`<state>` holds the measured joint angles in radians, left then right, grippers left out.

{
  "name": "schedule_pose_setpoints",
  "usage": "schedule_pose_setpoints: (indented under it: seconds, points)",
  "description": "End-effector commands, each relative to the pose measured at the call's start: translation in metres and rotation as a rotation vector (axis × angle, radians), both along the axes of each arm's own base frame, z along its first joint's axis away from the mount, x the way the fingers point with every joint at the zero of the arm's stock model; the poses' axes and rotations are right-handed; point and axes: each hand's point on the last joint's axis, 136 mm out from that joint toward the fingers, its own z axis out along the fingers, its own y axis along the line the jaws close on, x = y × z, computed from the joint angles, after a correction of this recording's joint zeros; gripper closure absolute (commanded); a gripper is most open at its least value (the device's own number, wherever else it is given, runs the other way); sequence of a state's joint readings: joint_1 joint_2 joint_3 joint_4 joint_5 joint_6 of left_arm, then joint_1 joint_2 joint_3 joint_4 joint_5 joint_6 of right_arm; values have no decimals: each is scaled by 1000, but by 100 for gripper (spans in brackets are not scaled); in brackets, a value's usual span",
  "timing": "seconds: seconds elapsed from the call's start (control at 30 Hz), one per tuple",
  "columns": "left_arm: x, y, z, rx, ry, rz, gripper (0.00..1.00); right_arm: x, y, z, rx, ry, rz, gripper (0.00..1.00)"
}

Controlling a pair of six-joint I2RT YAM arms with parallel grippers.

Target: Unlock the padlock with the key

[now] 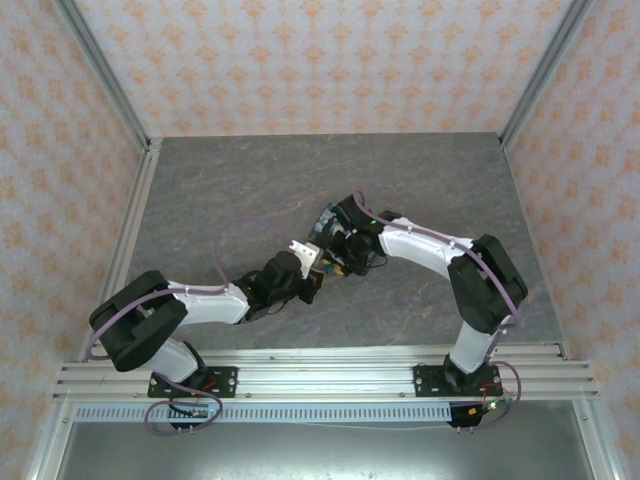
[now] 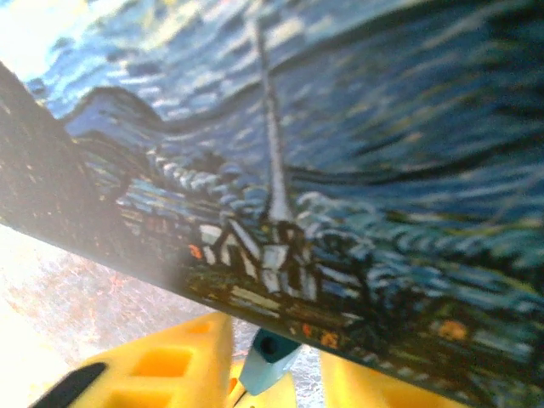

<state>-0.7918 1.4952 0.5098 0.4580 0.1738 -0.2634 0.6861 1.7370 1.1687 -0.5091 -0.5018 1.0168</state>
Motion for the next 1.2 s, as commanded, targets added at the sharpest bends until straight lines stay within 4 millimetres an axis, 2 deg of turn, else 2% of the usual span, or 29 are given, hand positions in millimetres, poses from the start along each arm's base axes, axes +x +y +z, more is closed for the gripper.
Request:
schedule_pose_setpoints:
  seconds: [0.0,0.07,0.17,0.33,0.43,0.63,0.67,0.8,0.87,1.0,1.17]
  points:
    - [3,-4,4,10,-13,13,100,-10,2,-3,-10,14,27,63]
    - [3,-5,3,11,-13,15,100,-12,3,-3,-9,15,30,65]
    - [3,-5,3,10,-14,21,100,-13,3,-3,-7,13,33,79]
    - [3,-5,4,7,-15,27,100,-14,2,-5,-7,14,33,94]
    - [2,-5,5,5,-14,22,100,-15,1,-6,-9,12,34,100]
    - [-3,-4,5,-3,2,14,100,-13,-2,-2,-15,-20,55,100]
    - [-4,-2,5,-4,5,16,98,-13,-3,0,-18,-34,64,100]
    - [-9,6,7,4,20,36,69,-13,-12,7,-35,-88,119,100]
    - [-12,12,9,7,23,52,61,-15,-18,8,-40,-110,149,100]
    - [-19,21,12,12,39,69,53,-18,-37,11,-75,-182,216,100]
    - [-22,32,13,9,77,127,53,-18,-59,9,-121,-251,337,100]
